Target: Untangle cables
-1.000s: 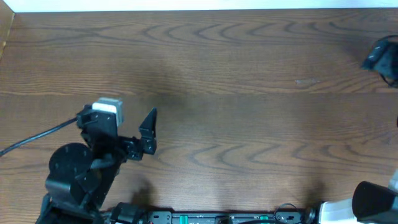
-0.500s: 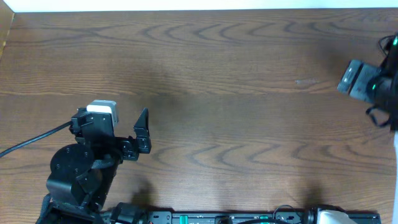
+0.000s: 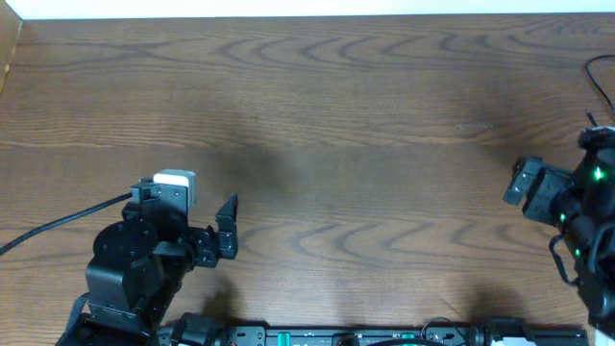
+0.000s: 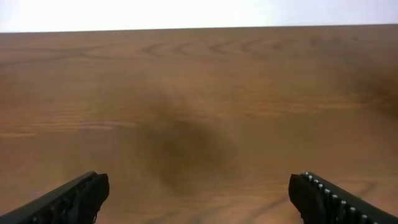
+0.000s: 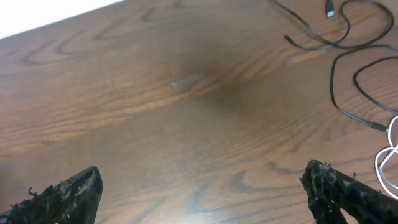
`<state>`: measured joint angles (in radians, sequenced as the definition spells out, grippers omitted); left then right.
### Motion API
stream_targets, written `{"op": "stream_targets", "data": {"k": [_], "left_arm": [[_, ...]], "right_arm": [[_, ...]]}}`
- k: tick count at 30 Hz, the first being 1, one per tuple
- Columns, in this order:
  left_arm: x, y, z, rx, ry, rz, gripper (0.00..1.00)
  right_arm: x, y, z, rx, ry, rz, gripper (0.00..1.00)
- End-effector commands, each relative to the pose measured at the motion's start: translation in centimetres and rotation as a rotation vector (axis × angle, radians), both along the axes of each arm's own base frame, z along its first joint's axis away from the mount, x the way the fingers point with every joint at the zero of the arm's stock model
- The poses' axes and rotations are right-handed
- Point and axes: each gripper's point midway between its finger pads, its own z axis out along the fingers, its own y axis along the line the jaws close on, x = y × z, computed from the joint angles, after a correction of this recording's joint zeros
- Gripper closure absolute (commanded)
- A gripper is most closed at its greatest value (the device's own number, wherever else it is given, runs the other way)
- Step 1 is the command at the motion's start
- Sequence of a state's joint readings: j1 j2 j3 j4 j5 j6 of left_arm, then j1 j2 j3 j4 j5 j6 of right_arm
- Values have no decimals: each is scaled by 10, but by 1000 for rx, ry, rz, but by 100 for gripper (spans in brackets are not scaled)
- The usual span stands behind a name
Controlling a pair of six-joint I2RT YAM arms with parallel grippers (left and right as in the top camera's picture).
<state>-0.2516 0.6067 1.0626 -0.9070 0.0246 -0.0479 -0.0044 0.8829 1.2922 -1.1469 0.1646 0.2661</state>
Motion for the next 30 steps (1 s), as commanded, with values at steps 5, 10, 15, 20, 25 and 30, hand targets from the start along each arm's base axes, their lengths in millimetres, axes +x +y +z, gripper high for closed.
{"op": "stream_targets", "data": {"k": [5, 10, 15, 20, 25, 30], "left_arm": [[-11, -5, 3, -17, -15, -43, 2], [-27, -2, -5, 9, 10, -64, 2], [-39, -4, -8, 20, 10, -105, 2], [-46, -7, -16, 20, 37, -132, 2], [-48, -7, -24, 29, 66, -135, 2], [-53, -6, -35, 45, 105, -142, 2]], "right_arm": [[-33, 3, -13, -29, -48, 45, 1], [-43, 26, -20, -46, -62, 234, 1], [-48, 41, -25, -42, -41, 347, 1], [-53, 46, -30, -36, -14, 381, 1], [-60, 44, -34, -43, 6, 365, 1], [-69, 36, -30, -48, -25, 310, 1]]}}
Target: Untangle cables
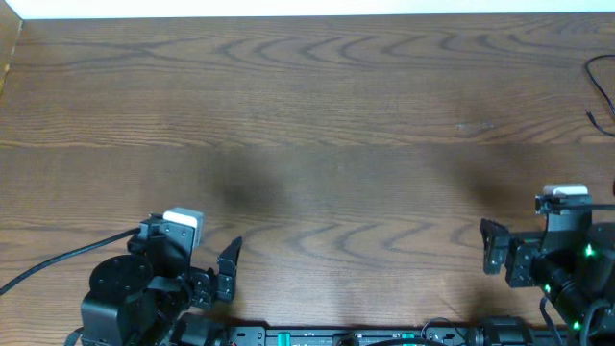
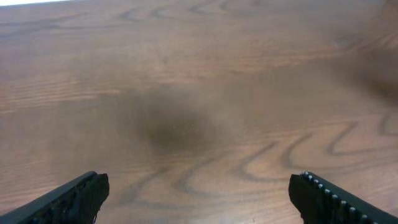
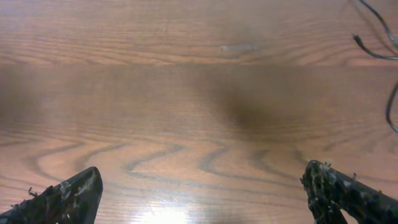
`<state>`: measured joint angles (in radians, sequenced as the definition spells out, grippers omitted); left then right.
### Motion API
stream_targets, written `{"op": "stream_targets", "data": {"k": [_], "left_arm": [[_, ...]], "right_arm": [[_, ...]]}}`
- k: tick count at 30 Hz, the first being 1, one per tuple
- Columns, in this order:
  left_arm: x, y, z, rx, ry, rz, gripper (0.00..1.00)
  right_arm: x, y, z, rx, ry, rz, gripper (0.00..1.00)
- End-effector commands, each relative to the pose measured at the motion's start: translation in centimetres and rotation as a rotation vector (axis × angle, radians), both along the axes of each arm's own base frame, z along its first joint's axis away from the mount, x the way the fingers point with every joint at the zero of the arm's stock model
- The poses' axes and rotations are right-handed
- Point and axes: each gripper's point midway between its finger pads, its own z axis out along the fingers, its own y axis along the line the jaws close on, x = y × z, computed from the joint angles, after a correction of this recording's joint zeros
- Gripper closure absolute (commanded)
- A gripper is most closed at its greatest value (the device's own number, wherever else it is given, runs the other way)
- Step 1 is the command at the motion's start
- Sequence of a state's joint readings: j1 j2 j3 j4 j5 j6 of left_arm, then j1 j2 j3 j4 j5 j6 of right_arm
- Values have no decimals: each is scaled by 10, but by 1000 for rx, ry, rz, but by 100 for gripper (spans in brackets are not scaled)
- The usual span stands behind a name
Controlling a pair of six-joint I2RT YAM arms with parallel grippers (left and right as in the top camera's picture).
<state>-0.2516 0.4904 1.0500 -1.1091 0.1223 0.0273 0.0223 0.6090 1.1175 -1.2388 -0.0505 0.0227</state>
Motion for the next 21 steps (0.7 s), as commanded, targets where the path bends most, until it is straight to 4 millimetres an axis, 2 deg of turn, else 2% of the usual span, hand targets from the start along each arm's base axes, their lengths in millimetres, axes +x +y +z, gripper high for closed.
{"op": "stream_targets", "data": {"k": [1, 7, 10, 16, 21], "left_arm": [[-3, -2, -9, 9, 15, -24, 2], [-9, -7, -18, -9, 17, -58, 2], [-15, -6, -21, -35, -1, -43, 2], [-30, -2, -13, -73, -74, -28, 2], [-31, 1, -16, -63, -62, -19, 2]], "right_arm": [[-9, -6, 6, -4, -44, -38, 1], [-24, -6, 7, 7, -69, -44, 1], [-25, -6, 9, 7, -79, -45, 1], [-25, -6, 9, 8, -82, -45, 1], [-25, -6, 9, 18, -78, -55, 1]]}}
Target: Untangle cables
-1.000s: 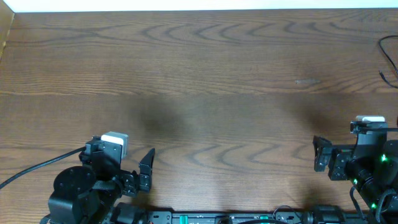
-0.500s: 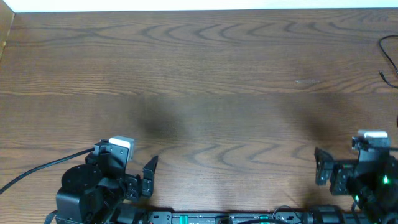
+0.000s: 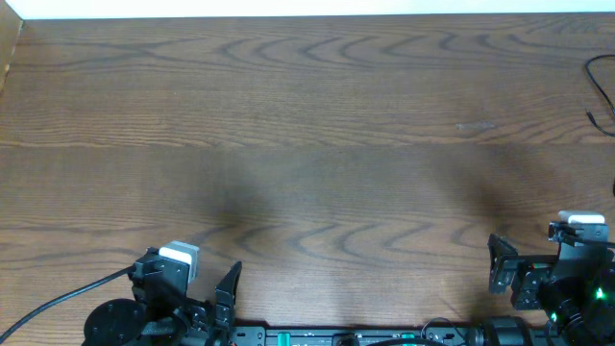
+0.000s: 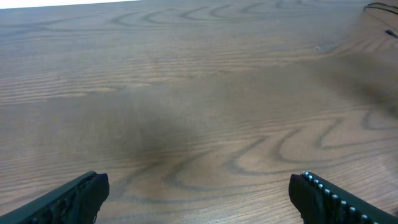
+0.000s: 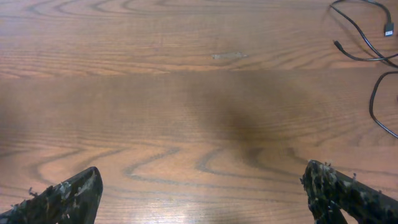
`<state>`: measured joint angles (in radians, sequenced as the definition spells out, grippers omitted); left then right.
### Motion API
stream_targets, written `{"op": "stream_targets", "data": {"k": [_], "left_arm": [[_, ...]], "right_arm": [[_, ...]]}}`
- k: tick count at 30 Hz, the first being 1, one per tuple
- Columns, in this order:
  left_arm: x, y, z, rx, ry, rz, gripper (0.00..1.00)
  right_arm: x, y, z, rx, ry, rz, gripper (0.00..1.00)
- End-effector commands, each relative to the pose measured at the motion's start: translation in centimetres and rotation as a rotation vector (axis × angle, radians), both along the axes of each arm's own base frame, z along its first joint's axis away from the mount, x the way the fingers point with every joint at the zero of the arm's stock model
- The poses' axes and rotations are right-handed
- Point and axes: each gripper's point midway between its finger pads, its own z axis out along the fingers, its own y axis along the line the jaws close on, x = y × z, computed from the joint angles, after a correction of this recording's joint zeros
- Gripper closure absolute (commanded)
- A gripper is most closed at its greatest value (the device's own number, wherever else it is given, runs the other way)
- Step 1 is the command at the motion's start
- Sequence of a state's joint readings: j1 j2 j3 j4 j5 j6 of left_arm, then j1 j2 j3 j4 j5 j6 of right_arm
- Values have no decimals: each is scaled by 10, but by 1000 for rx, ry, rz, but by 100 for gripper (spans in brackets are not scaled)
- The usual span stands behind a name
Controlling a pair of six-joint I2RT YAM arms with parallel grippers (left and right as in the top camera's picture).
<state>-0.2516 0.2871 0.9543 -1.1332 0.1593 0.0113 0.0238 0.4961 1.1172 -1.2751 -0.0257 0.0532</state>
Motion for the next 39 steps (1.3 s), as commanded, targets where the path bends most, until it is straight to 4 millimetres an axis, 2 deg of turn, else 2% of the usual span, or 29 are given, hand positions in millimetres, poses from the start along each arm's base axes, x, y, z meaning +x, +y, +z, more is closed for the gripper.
{"op": "stream_targets", "data": {"k": [1, 14, 19, 32, 39], "left_arm": [[-1, -1, -1, -10, 9, 2, 2], [-1, -1, -2, -10, 13, 1, 2], [-4, 0, -7, -4, 35, 1, 2], [-6, 0, -9, -2, 46, 1, 2], [-6, 0, -9, -2, 46, 1, 2]], "right_arm": [[-2, -1, -1, 9, 0, -17, 1], [-6, -2, -6, 7, 27, -17, 1], [-12, -2, -14, 6, 68, -18, 1], [-6, 1, -5, 59, 28, -38, 1], [-10, 1, -11, 57, 56, -39, 1]]}}
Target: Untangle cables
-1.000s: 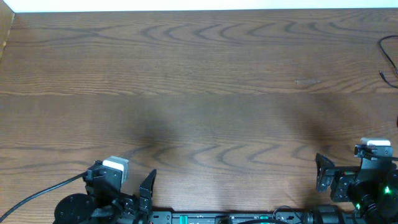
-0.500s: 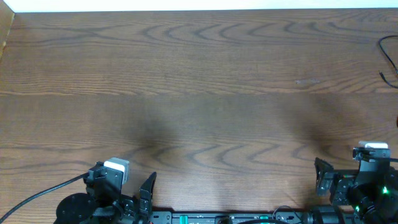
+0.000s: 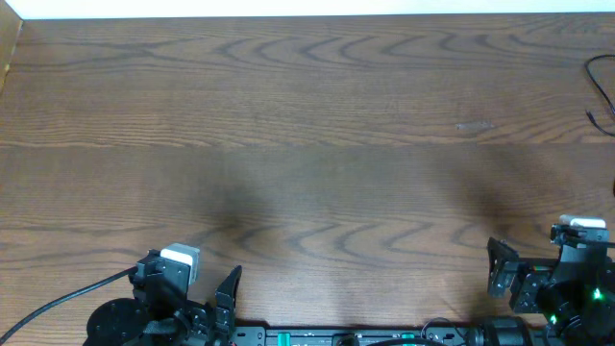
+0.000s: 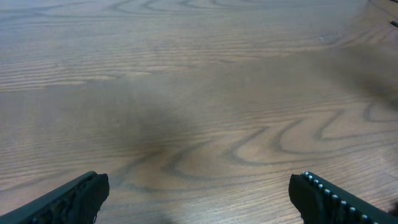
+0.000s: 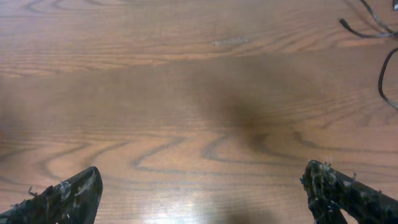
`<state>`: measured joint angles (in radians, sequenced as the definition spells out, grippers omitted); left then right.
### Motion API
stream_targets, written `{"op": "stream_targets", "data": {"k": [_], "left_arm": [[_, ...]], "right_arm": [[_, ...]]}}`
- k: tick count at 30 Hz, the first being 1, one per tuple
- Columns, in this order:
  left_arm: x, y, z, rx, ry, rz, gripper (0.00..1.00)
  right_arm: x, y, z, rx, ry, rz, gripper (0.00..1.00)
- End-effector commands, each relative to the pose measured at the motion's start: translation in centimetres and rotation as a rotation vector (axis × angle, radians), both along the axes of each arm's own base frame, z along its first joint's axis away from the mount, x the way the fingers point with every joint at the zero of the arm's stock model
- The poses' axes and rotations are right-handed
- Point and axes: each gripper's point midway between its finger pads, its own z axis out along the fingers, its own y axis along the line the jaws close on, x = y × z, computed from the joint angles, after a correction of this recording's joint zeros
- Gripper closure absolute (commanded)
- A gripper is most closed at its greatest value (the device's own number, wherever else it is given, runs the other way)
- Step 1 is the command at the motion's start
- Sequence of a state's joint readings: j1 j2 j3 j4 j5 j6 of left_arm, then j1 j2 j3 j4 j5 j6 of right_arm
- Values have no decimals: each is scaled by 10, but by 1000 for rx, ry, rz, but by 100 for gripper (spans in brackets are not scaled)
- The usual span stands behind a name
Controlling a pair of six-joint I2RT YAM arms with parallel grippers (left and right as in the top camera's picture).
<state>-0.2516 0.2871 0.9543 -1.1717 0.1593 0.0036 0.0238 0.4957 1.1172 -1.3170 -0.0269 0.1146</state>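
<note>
Thin black cables (image 3: 603, 91) lie at the table's far right edge, mostly cut off in the overhead view. In the right wrist view cable ends (image 5: 367, 28) show at the top right corner. A dark cable tip (image 4: 393, 23) shows at the left wrist view's right edge. My left gripper (image 4: 199, 193) is open over bare wood at the front left (image 3: 227, 288). My right gripper (image 5: 202, 190) is open at the front right (image 3: 502, 274), well short of the cables. Neither holds anything.
The brown wooden table (image 3: 307, 144) fills the view, with a small pale scuff (image 3: 473, 126) at the right of middle. The left arm's own black lead (image 3: 58, 300) trails off the front left. Both arm bases sit at the front edge.
Almost nothing has changed. Both arms stay at the front edge with grippers open. Both wrist views look slightly lower, so less of the cables shows.
At first my left arm stood out on the table at the left and my right arm was at the right edge near the cables, both open. Then both were lower in the overhead view, nearer the front edge. They are at the front edge now, open.
</note>
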Motion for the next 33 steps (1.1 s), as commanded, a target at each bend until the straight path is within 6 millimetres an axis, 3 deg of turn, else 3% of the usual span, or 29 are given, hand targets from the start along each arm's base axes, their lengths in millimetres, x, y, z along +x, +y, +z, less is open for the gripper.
{"op": "stream_targets", "data": {"k": [1, 33], "left_arm": [[-1, -1, -1, -5, 7, -3, 2], [0, 3, -1, 0, -1, 27, 2]], "right_arm": [[-6, 1, -6, 9, 27, -1, 1], [-12, 1, -12, 9, 60, -1, 1]]}}
